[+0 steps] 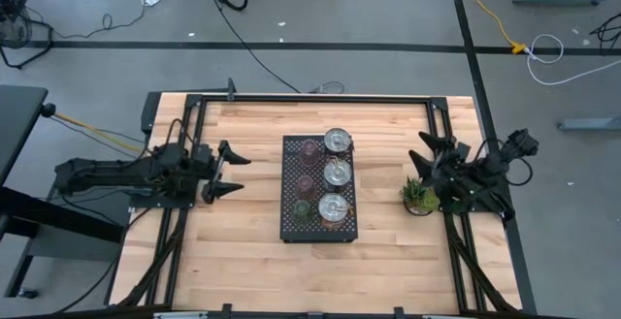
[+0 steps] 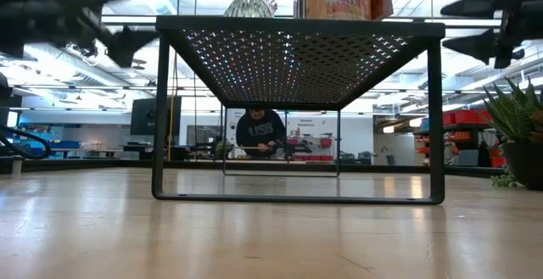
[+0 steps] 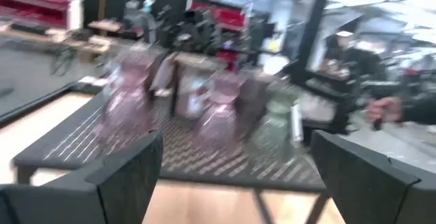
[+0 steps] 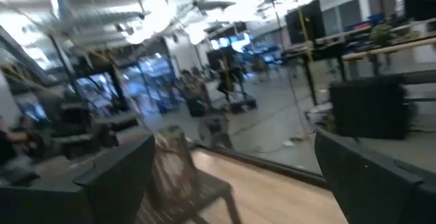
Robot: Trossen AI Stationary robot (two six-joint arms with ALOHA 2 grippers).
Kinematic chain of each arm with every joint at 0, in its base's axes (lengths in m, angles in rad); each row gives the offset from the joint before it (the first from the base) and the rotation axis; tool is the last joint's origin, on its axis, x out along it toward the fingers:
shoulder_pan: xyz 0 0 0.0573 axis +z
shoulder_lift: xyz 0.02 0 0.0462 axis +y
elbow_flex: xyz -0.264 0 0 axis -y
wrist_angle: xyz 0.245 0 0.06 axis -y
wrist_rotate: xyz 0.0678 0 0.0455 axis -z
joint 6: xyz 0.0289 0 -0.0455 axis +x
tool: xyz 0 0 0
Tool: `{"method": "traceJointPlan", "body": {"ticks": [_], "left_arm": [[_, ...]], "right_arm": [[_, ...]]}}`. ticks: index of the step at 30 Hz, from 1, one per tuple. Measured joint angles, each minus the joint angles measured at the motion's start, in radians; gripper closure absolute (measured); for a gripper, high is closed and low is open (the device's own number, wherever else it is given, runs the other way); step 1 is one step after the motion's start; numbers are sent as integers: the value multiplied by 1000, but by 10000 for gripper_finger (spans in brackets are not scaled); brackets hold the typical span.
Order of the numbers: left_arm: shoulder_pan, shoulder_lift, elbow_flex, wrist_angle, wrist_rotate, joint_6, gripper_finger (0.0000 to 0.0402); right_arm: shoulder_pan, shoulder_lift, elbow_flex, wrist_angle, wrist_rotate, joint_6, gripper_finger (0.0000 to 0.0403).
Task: Pick & Place candle stick holders
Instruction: Return to Home Position
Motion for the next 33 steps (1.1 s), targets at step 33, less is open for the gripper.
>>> {"method": "traceJointPlan", "body": {"ticks": [33], "left_arm": [[0, 3, -95, -31, -91, -52, 28]], "right_arm": [[0, 0, 1, -186, 19, 83, 3]]}}
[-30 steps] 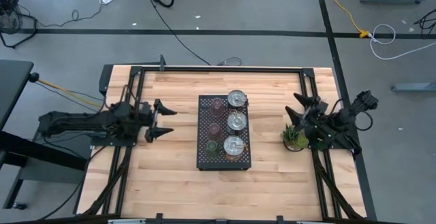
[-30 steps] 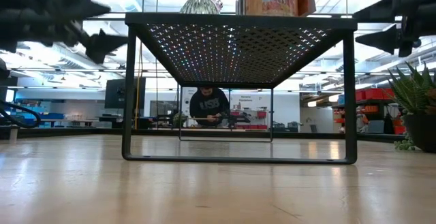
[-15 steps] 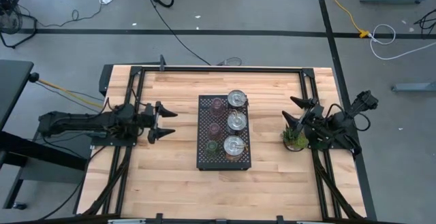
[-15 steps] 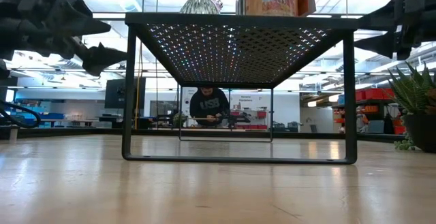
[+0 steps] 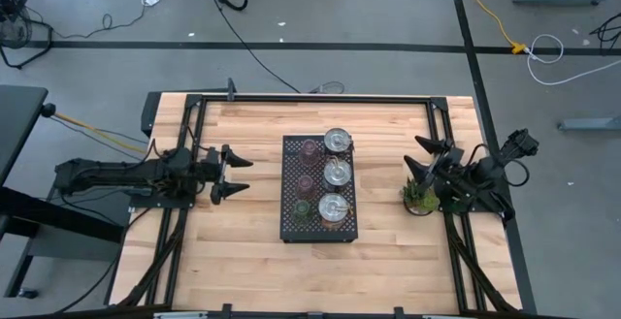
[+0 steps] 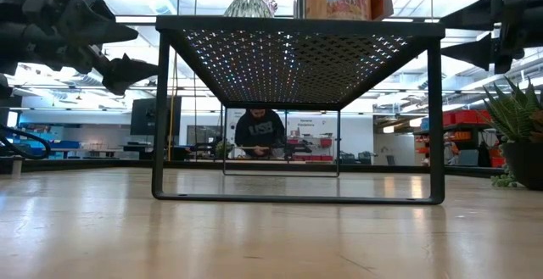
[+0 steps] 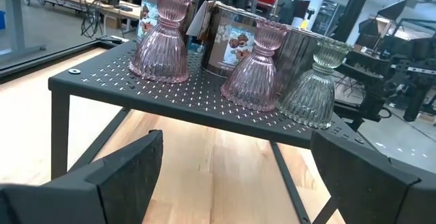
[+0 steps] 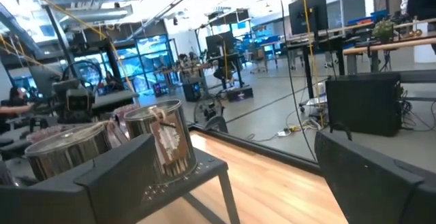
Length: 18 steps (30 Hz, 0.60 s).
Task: Pick & Place candle stick holders
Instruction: Return to Home Position
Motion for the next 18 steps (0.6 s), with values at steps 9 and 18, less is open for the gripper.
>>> {"method": "traceJointPlan", "body": {"ticks": [9, 18], "left_arm": [[0, -5, 0, 2, 0, 0, 28], [-1, -121, 0, -1, 0, 0, 28]], "right_arm": [[0, 0, 0, 13, 0, 0, 3], [-1, 0, 0, 11, -1, 3, 3]]}}
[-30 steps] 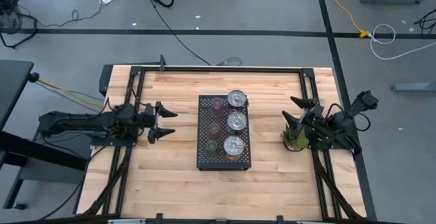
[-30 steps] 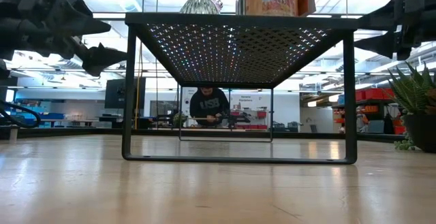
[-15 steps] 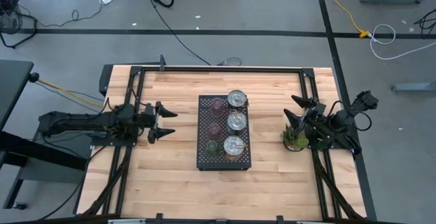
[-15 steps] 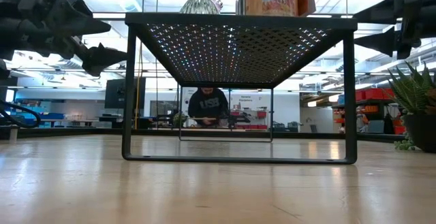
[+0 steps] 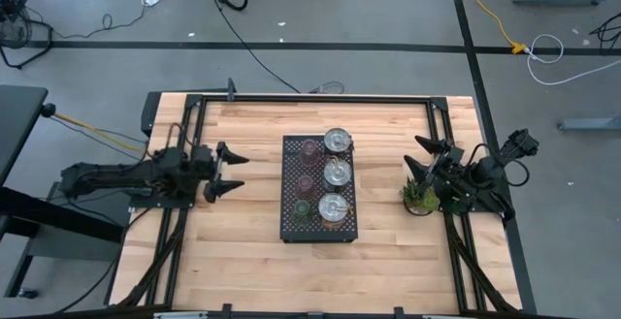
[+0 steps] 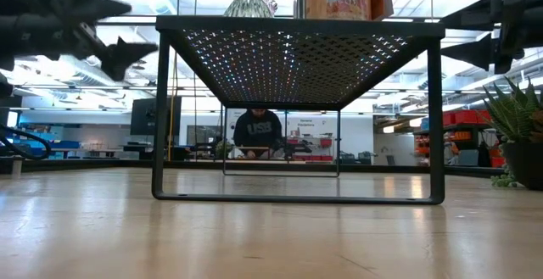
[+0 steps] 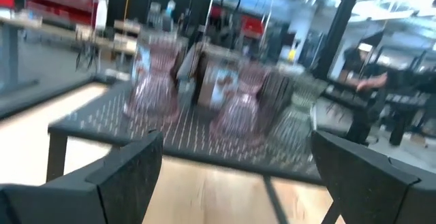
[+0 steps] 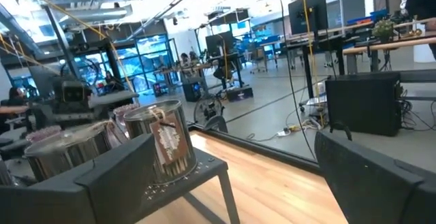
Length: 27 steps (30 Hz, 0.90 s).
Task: Pick & Place candle stick holders
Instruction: Return to Home Position
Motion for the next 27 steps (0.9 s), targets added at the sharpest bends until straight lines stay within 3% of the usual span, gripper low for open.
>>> {"method": "traceJointPlan", "body": {"ticks": [4, 9, 14, 27], "left_arm": [[0, -106, 0, 2, 0, 0, 28], [-1, -181, 0, 22, 0, 1, 28], [-12, -180, 0, 30, 7, 0, 28], [-34, -181, 0, 33, 9, -1, 28]], "right_arm": [[-21, 0, 0, -106, -2, 0, 3], [-73, 0, -1, -381, 3, -12, 3], [-130, 18, 0, -392, 76, -71, 3], [-269, 8, 0, -393, 109, -106, 3]]}}
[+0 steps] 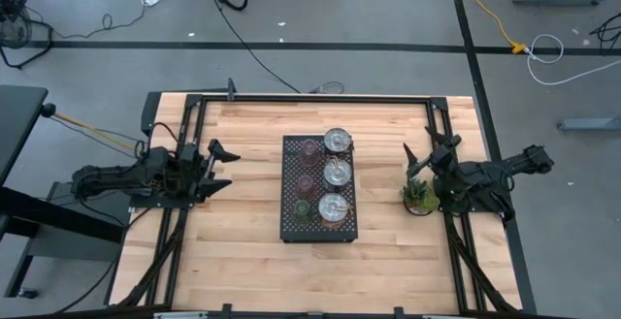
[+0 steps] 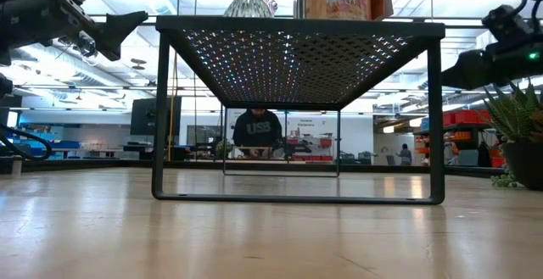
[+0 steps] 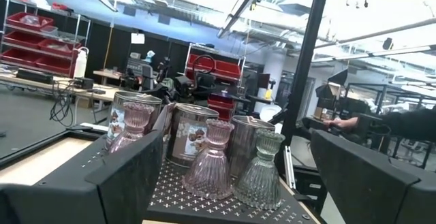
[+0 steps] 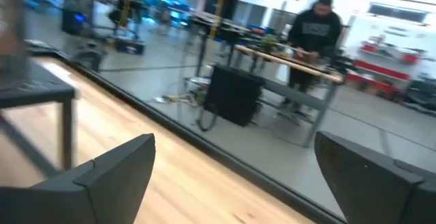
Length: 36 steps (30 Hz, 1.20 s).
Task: Pick & Place candle stick holders
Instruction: Return to Home Position
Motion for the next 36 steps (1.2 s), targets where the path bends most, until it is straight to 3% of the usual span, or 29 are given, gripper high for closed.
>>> {"method": "traceJointPlan", "body": {"ticks": [5, 17, 23, 25, 27, 33, 36], "left_arm": [[0, 0, 0, 0, 0, 0, 28], [0, 1, 0, 0, -1, 0, 28], [0, 1, 0, 0, -1, 0, 28], [0, 1, 0, 0, -1, 0, 28], [0, 1, 0, 0, -1, 0, 28], [0, 0, 0, 0, -1, 0, 28], [0, 0, 0, 0, -1, 0, 28]], "right_arm": [[-83, 10, 0, 0, 4, 0, 3], [-95, 10, 0, 3, -7, 9, 3], [-95, 10, -1, 13, -48, 195, 3], [-95, 10, -1, 44, -186, 285, 3], [-96, 10, -1, 79, -390, 443, 3], [-95, 10, -1, 149, -1165, 1013, 3], [-95, 10, -1, 139, -1395, 1171, 3]]}}
